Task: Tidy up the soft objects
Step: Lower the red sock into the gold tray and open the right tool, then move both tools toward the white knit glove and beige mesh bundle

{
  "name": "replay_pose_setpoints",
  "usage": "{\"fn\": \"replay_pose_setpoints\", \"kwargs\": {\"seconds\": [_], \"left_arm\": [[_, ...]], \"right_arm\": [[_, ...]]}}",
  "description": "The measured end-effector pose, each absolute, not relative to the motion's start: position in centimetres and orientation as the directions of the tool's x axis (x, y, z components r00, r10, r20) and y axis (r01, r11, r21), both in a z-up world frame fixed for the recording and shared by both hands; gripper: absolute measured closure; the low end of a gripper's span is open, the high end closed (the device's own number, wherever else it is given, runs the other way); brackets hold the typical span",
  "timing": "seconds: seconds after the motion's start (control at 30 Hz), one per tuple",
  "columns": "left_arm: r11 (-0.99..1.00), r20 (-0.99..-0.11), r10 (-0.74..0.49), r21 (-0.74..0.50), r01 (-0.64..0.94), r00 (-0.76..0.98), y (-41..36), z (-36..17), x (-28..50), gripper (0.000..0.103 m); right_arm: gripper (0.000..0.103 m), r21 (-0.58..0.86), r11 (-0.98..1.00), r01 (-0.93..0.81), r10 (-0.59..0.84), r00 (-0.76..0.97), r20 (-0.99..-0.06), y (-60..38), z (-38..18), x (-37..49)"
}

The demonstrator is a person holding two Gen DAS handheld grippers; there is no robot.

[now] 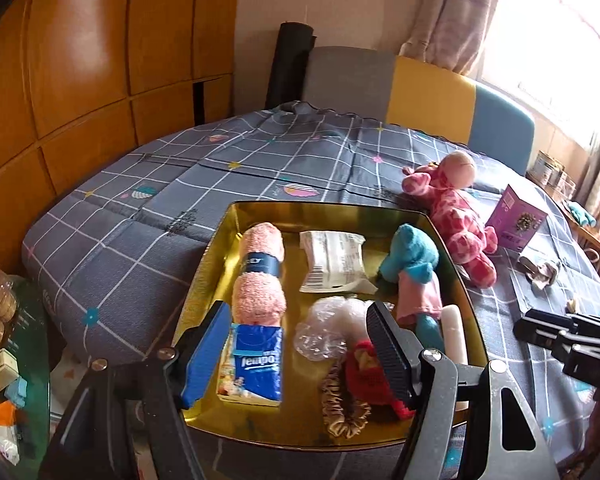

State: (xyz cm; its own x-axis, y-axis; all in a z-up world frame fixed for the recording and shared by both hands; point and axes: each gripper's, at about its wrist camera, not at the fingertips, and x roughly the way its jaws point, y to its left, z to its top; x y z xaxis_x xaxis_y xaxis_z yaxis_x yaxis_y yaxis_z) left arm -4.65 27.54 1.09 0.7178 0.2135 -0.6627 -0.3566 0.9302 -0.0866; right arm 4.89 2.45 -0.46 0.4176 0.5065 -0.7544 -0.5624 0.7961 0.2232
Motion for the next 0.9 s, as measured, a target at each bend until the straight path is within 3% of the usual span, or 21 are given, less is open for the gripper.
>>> {"fn": "replay_pose_setpoints", "kwargs": {"seconds": [0.9], "left_arm": [[0.983,-0.662,0.13,-0.012,-0.184,0.738,20.6,2.4,-1.2,0.032]], "right_arm": [[0.07,0.156,0.94,-0.303,0.31,0.569,-0.761,-10.9,-0.4,7.9]]}}
